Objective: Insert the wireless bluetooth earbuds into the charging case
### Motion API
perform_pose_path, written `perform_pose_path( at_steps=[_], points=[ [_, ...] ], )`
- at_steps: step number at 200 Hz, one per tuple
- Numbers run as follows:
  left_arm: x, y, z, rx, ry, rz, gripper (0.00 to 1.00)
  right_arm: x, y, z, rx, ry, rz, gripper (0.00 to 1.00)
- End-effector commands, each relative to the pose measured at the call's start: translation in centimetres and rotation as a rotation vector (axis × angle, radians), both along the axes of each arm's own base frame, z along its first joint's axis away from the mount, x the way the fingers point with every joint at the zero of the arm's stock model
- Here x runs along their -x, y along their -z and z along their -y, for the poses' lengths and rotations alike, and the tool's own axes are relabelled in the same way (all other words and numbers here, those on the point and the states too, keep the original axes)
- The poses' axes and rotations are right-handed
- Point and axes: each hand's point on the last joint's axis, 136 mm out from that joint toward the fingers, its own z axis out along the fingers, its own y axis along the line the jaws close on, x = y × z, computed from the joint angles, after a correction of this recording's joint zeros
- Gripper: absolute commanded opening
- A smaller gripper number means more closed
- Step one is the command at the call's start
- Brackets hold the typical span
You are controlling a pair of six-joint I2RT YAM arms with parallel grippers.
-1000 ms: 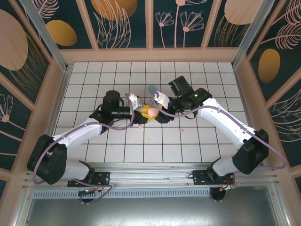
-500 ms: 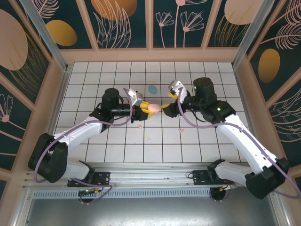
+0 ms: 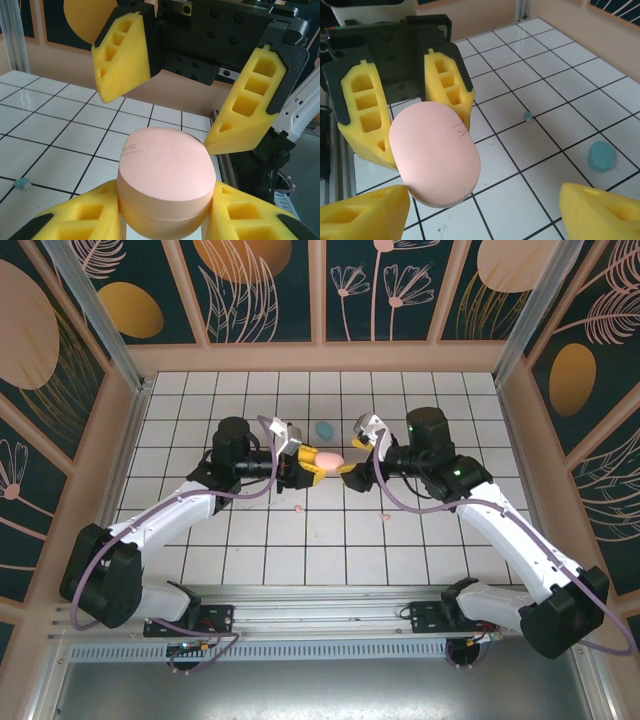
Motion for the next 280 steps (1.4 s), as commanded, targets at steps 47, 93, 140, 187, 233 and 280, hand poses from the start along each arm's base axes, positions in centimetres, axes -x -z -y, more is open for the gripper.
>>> perform_pose_path(
  at_steps=[47, 93, 140, 187, 233, 280],
  points=[
    [0.9, -1.6, -0.2, 0.019, 0.043, 0.031, 0.17, 0.2, -1.2, -1.7, -0.002, -0.115, 0.029, 0.78],
    [1.0, -1.7, -0.2, 0.013, 0.046, 0.033, 0.17, 0.8, -0.6, -2.7, 0.021, -0.18, -0.012, 0.77],
    [1.1, -1.7, -0.3, 0.01, 0.047, 0.035, 0.16, 1.3, -0.1, -3.1, 0.033, -0.216, -0.026, 0.77],
    [1.3, -1.7, -0.4, 0.006, 0.049, 0.039, 0.16, 0.8, 0.1, -2.8, 0.05, -0.196, -0.04, 0.57],
    [1.5, -1.4, -0.4, -0.004, 0.063, 0.046, 0.14, -0.8, -1.9, -1.4, -0.056, -0.135, -0.085, 0.41],
    [1.8, -1.4, -0.5, -0.006, 0.077, 0.058, 0.14, -2.0, -2.6, -0.8, -0.083, -0.086, -0.097, 0.42]
  ],
)
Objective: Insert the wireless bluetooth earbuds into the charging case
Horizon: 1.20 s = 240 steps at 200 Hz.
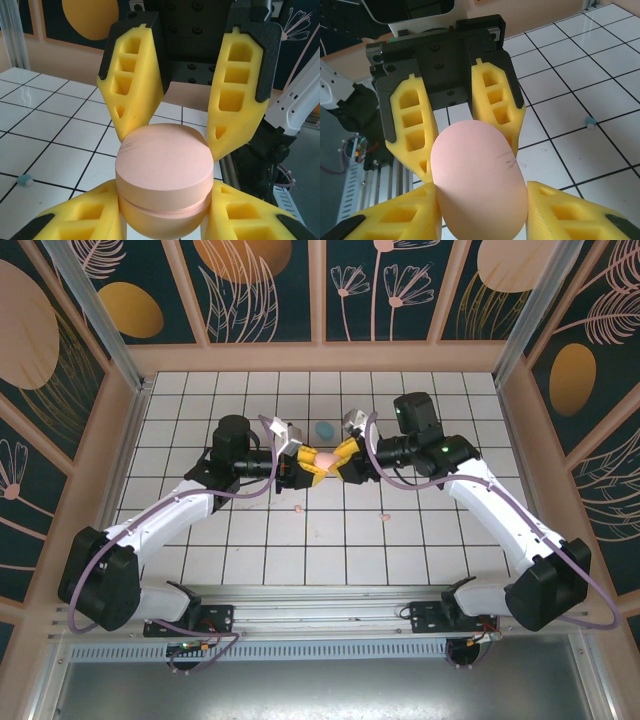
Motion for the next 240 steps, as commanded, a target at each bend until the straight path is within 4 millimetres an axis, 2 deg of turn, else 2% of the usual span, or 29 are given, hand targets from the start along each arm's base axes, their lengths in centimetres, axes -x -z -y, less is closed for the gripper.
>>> perform_pose_path(
  at_steps=[1, 35, 75, 104, 128, 146, 211, 240],
  points=[
    [1.7, -1.3, -0.2, 0.02, 0.077, 0.039, 0.14, -3.1, -2.2, 1.3, -0.032, 0.119, 0.055, 0.42],
    [1.8, -1.0, -0.2, 0.013, 0.082, 0.043, 0.13, -4.2, -2.3, 1.6, -0.042, 0.171, 0.031, 0.52],
    [1.5, -0.5, -0.3, 0.004, 0.064, 0.031, 0.14, -4.8, -1.9, 1.8, -0.036, 0.195, -0.004, 0.55],
    [0.9, -0.2, -0.1, 0.004, 0.038, 0.018, 0.14, -5.0, -2.3, 1.9, -0.053, 0.234, -0.052, 0.59],
    [0.1, 0.3, -0.2, -0.003, -0.009, 0.017, 0.15, -5.7, -2.3, 2.6, -0.057, 0.34, -0.117, 0.73],
    [-0.5, 0.6, -0.4, -0.006, -0.042, 0.024, 0.16, -5.9, -1.7, 3.4, -0.035, 0.414, -0.17, 0.78],
    [-2.0, 1.8, -0.9, -0.025, -0.131, 0.031, 0.16, -5.7, 1.4, 6.4, 0.001, 0.665, -0.419, 0.71],
    [-2.5, 2.4, -1.2, -0.037, -0.173, 0.042, 0.16, -5.5, 3.7, 9.2, -0.023, 0.886, -0.52, 0.66]
  ],
)
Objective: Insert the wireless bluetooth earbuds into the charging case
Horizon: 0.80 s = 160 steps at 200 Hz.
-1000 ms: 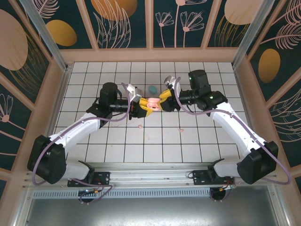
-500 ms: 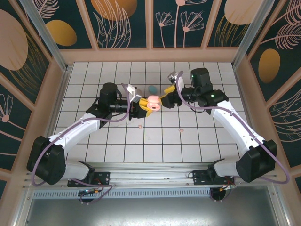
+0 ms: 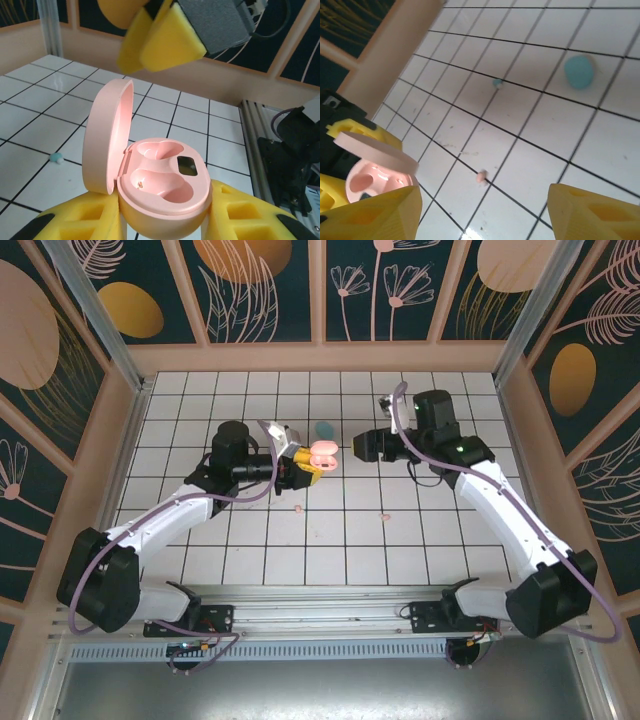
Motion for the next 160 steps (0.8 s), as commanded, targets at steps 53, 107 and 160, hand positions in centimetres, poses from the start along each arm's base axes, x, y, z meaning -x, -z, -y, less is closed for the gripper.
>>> perform_pose_path(
  at_steps=[53, 107, 160],
  points=[
    [-1.2, 0.4, -0.7, -0.003, -0.082, 0.055, 0.16, 3.0, 8.6, 8.9, -0.087, 0.738, -0.385, 0.61],
    [-1.1, 0.4, -0.7, -0.01, -0.076, 0.064, 0.15, 6.1, 15.9, 9.0, -0.141, 0.909, -0.604, 0.5],
    [-0.7, 0.5, -1.0, -0.015, -0.075, 0.057, 0.15, 5.9, 19.5, 8.3, -0.173, 0.954, -0.698, 0.3]
  ],
)
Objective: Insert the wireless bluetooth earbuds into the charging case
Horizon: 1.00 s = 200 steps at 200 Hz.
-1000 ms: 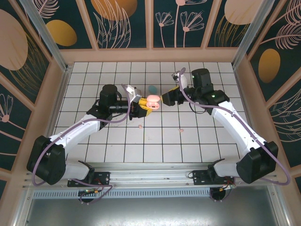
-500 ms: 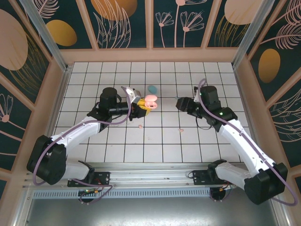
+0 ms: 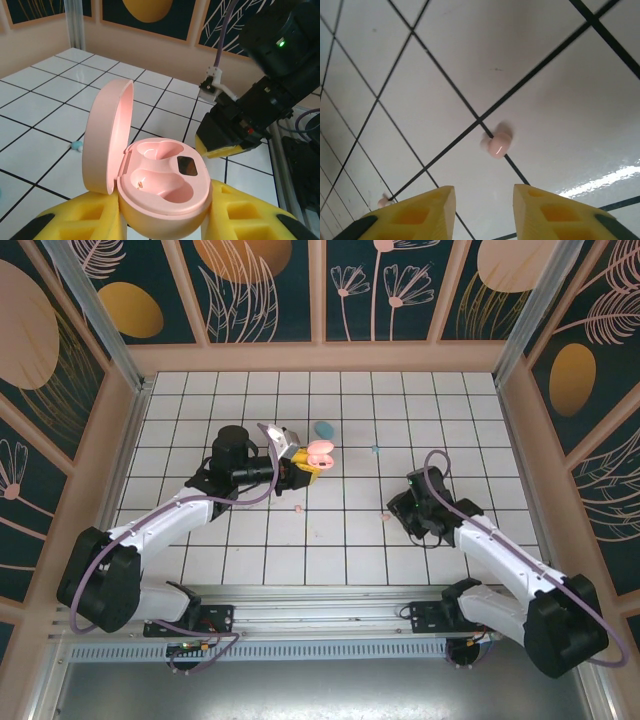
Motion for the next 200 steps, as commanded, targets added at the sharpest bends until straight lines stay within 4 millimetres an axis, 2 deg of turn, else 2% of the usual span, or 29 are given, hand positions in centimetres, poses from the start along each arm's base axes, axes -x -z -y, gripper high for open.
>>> perform_pose_path(
  at_steps=[1, 38, 80, 200],
  points=[
    [0.3, -0.8, -0.4, 0.008, 0.0, 0.044, 0.15, -1.0, 0.4, -0.4, -0.053, 0.07, 0.011, 0.29],
    [0.8, -0.4, -0.6, 0.004, 0.003, 0.034, 0.13, -1.9, 0.8, -0.3, -0.028, 0.06, -0.014, 0.27],
    [1.1, -0.1, -0.9, 0.0, -0.005, 0.033, 0.13, -1.8, 2.3, -1.1, -0.043, 0.026, -0.082, 0.29],
    [1.6, 0.4, -1.3, -0.019, -0.012, 0.039, 0.12, -2.3, 3.2, -1.9, -0.035, -0.014, -0.134, 0.28]
  ],
)
